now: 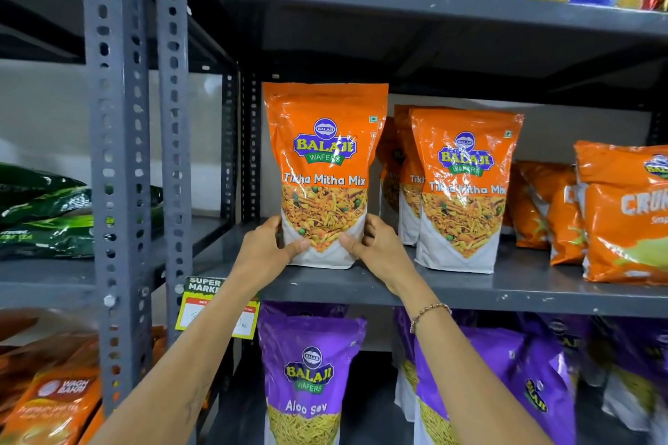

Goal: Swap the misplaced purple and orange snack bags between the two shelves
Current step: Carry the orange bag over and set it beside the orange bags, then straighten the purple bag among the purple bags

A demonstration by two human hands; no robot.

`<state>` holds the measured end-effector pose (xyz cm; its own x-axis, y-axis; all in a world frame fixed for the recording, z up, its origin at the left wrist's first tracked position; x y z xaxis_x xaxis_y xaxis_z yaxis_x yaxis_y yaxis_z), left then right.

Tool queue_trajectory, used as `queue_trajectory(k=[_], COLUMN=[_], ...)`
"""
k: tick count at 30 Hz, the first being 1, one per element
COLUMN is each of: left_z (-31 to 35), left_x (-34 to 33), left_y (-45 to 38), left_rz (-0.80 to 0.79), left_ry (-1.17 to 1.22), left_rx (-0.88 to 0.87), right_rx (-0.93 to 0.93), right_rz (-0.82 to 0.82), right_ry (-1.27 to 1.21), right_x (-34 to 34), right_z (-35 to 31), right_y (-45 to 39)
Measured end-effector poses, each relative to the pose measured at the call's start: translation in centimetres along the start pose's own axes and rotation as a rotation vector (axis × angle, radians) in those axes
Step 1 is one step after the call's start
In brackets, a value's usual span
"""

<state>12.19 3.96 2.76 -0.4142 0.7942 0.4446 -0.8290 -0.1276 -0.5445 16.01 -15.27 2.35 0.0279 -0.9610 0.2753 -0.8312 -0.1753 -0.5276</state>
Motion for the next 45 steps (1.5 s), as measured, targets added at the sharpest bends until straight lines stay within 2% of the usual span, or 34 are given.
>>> queue_trajectory(k=[7,10,13,15,17,20,23,29,32,36,41,45], left_z=[0.1,-0.2,0.0,1.7,4.1,7.4,9.1,9.9,10.6,9.5,5.3,3.0], left_x=[-0.1,0.2,2.0,3.5,3.7,0.9,-2.8,-12.6,-17.7,-27.6,-39.4,-47.3], left_y=[0.3,0.4,1.8,3.3,4.8,6.1,7.7,11.6,13.5,16.9,21.8,26.0], left_rz=[-0.007,0.002,0.177,0.347,0.397,0.239,0.089,-0.21,-0.301,-0.46,-0.481,-0.548], left_ry=[-0.052,-0.002,0.103,0.144,0.213,0.281,0.362,0.509,0.535,0.493,0.308,0.147], left_rx=[0.031,0.057,0.07,-0.021,-0.122,-0.195,-0.21,-0.144,-0.116,0.035,0.216,0.319], right_rx=[-0.039,-0.069,-0.032,0.078,0.175,0.222,0.186,-0.012,-0.105,-0.271,-0.486,-0.71], right_rz=[-0.001,-0.014,0.097,0.216,0.317,0.402,0.418,0.458,0.459,0.496,0.547,0.414], right_ry=[0.008,-0.002,0.125,0.22,0.239,0.203,0.096,-0.05,-0.01,0.086,0.12,0.097], right_x=[0.0,0.1,1.6,2.9,3.9,5.2,6.4,11.5,15.0,22.0,31.1,35.0], right_z=[0.1,0.1,-0.9,-2.6,-4.3,-5.2,-4.1,2.5,6.4,13.0,22.4,30.9], right_y=[0.0,0.2,1.2,2.5,4.3,7.2,10.7,18.4,21.3,25.5,29.1,29.8])
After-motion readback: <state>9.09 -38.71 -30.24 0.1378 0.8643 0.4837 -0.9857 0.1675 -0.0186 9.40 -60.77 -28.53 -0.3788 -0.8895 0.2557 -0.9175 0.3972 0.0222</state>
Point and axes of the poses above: each hand's wrist, its own y-axis away from the middle knuckle, its own x-axis out of the back of the hand, z = x × y, the point moved 9 cm from there along -y, towards the middle knuckle
